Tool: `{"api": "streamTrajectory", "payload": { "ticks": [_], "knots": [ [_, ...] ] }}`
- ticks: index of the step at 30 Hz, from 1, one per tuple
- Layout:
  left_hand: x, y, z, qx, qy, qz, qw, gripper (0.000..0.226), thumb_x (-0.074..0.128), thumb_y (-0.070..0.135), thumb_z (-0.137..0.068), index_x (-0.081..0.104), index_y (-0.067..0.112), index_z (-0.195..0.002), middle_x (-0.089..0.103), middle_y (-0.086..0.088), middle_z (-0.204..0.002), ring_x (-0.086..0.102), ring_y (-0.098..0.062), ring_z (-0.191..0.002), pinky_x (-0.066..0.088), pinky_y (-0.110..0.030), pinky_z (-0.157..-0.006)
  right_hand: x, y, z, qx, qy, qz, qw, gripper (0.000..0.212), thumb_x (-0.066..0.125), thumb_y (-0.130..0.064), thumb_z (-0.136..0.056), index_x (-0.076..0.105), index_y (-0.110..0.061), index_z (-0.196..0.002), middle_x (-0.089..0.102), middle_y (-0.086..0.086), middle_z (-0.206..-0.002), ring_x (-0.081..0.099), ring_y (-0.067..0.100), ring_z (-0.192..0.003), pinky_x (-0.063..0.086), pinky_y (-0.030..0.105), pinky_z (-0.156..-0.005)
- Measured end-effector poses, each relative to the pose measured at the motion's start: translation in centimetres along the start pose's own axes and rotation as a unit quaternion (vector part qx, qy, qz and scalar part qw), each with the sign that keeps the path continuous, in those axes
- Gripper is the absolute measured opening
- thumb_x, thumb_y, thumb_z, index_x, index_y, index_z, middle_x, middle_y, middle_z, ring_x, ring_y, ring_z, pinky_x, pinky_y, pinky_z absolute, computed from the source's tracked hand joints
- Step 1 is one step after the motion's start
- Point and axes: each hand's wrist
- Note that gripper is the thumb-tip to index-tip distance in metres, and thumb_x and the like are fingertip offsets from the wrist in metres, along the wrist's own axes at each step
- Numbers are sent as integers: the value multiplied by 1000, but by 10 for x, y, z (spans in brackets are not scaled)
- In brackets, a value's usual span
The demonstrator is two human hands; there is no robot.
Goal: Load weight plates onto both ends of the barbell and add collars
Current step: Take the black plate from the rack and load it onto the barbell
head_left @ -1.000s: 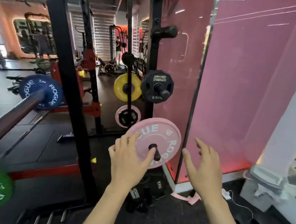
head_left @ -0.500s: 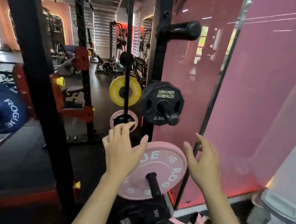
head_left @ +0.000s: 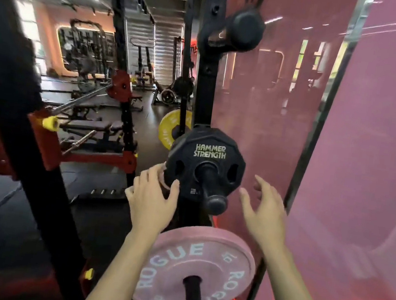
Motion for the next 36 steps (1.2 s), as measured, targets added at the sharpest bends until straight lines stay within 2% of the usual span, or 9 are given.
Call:
{"api": "streamTrajectory", "payload": {
  "ticks": [6, 11, 16, 21, 25, 28, 30, 33, 36],
  "knots": [
    [25, 5, -28, -30, 4, -55, 998, 42, 53, 46, -95, 52, 22, -131, 63, -2, -116, 53, -28, -111, 34, -50, -95, 25, 7, -55, -44, -34, 20, 998, 54, 60, -42, -92, 50, -16, -137, 63, 4, -119, 54, 27, -111, 45, 38, -90],
    [29, 4, -33, -23, 10, -78, 997, 39, 57, 46, -93, 57, 25, -126, 69, 4, -105, 60, -24, -103, 38, -45, -89, 39, 9, -68, -49, -9, 27, 998, 45, 67, -35, -85, 58, -18, -126, 70, 5, -92, 63, 31, -90, 50, 39, -70],
    [22, 10, -25, -22, 5, -88, 996, 37, 58, 41, -92, 59, 22, -123, 68, 2, -99, 61, -26, -99, 37, -44, -85, 33, -1, -62, -21, 5, 11, 1000, 38, 69, -31, -81, 61, -20, -117, 70, 6, -88, 65, 32, -86, 47, 37, -68],
    [0, 9, 1, -7, 7, 9, 1000, 32, 61, 41, -91, 60, 21, -117, 65, 6, -92, 60, -19, -91, 33, -39, -90, 8, -7, -34, -24, 5, 14, 1000, 37, 67, -35, -84, 56, -20, -116, 62, 5, -92, 56, 29, -96, 45, 39, -72],
    [-20, 3, 24, 37, 4, 59, 998, 37, 58, 51, -94, 62, 19, -112, 61, 4, -83, 56, -19, -82, 35, -39, -88, -21, -12, -3, -50, 24, 25, 998, 33, 65, -30, -87, 57, -16, -116, 69, 8, -96, 61, 32, -94, 49, 41, -77],
    [-34, 1, 41, 73, -4, 87, 994, 45, 55, 55, -93, 64, 15, -111, 64, 0, -90, 55, -20, -90, 37, -43, -90, -44, -19, 30, -40, 53, 32, 997, 29, 70, -23, -86, 62, -12, -112, 71, 10, -94, 65, 33, -88, 44, 34, -72],
    [-44, 1, 53, 85, -5, 108, 990, 46, 54, 55, -92, 66, 14, -109, 66, 0, -94, 56, -21, -92, 35, -40, -88, -59, -27, 55, -35, 70, 36, 996, 27, 68, -27, -85, 64, -14, -109, 71, 10, -90, 67, 30, -80, 43, 30, -69],
    [-62, 1, 71, 100, -19, 122, 987, 50, 50, 59, -90, 67, 15, -106, 63, 2, -89, 53, -19, -91, 28, -33, -87, -78, -42, 90, -21, 103, 52, 993, 25, 71, -22, -82, 68, -11, -105, 72, 8, -84, 66, 30, -73, 39, 26, -66],
    [-83, -2, 89, 103, -30, 121, 987, 53, 47, 62, -90, 68, 17, -106, 61, 5, -86, 52, -16, -89, 33, -37, -88, -93, -61, 117, -3, 113, 64, 991, 24, 74, -14, -81, 68, -9, -103, 70, 7, -82, 63, 30, -74, 33, 26, -66]
  ]
}}
Point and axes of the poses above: each hand's wrist, its own z-axis away from the middle knuckle, its own x-axis out of the palm, y = z × x
